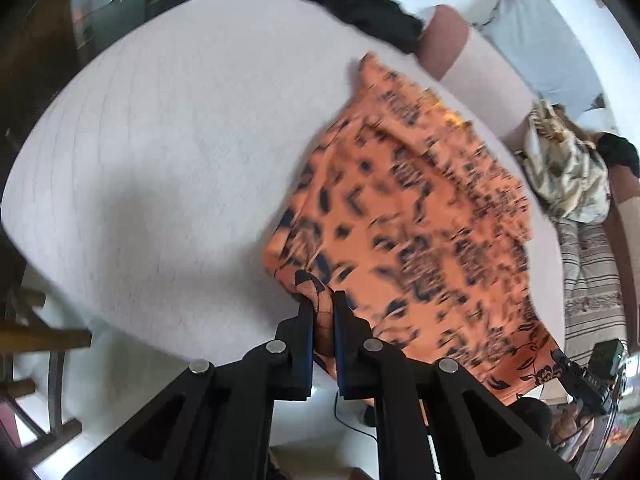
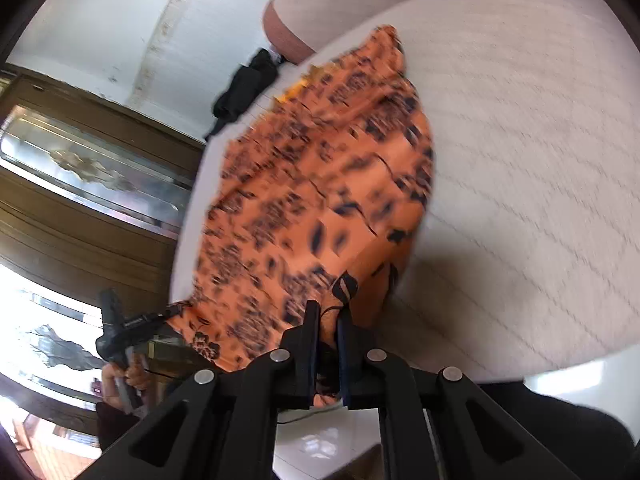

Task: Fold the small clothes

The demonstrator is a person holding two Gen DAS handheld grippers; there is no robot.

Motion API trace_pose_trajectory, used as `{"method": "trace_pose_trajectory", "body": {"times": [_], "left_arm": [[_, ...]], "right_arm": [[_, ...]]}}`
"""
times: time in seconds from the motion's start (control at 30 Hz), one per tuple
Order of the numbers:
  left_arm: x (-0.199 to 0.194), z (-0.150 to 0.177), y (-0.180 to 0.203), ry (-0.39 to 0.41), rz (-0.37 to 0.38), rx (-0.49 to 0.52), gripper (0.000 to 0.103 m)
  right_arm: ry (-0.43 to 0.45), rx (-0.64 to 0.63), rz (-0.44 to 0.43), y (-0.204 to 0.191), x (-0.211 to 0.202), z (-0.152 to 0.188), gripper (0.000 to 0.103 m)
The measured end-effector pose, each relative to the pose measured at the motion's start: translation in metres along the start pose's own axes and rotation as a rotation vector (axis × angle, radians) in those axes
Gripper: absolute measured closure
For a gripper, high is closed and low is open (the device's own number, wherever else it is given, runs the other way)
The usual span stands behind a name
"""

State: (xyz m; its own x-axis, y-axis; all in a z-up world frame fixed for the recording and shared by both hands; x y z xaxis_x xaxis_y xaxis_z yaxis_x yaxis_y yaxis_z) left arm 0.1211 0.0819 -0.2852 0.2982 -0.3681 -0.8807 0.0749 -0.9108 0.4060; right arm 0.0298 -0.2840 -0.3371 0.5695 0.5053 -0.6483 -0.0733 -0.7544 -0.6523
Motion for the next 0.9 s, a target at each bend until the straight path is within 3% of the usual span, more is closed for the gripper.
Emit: {"method": "trace_pose_trajectory", "body": {"times": [0.2,0.4,0.77,0.9], "left_arm": [[-0.019,-0.034,0.032,0.024,0.037,0.058,0.094],[-0.009,-0.077,0.052,0.018,0.031,0.07,0.094],[0.062,-0.204,0.109,-0.006,0.007,0.059,0.094],[0.079,-0.208,0.129,0.02,0.012,0.109,0.094]], "right_arm": [[0.054,0.016,-0.051,-0.017,-0.007,-0.043,0.094],[0.109,0.066,-0.075,-0.013,-0.007,-0.093,0.095],[0.332,0.272,-0.116,0.045,0.007,-0.242,0.095],[0.336,0.197,-0.032,0.049,0.019,-0.264,0.092]]}}
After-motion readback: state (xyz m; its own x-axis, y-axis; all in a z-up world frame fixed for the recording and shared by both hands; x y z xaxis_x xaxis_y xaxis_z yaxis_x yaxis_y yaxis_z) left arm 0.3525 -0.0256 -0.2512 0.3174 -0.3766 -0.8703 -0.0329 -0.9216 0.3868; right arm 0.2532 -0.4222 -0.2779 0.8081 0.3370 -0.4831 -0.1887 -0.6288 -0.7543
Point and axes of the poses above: each gripper's, at about its wrist camera, not at the fingertips, and x roughly the way its jaws point, y to its right, z to its underside, the point moved 9 cm from there along x, roughly the way its jaws point, and after that the axes turned 8 degrees about -x, right-handed, at the moved point
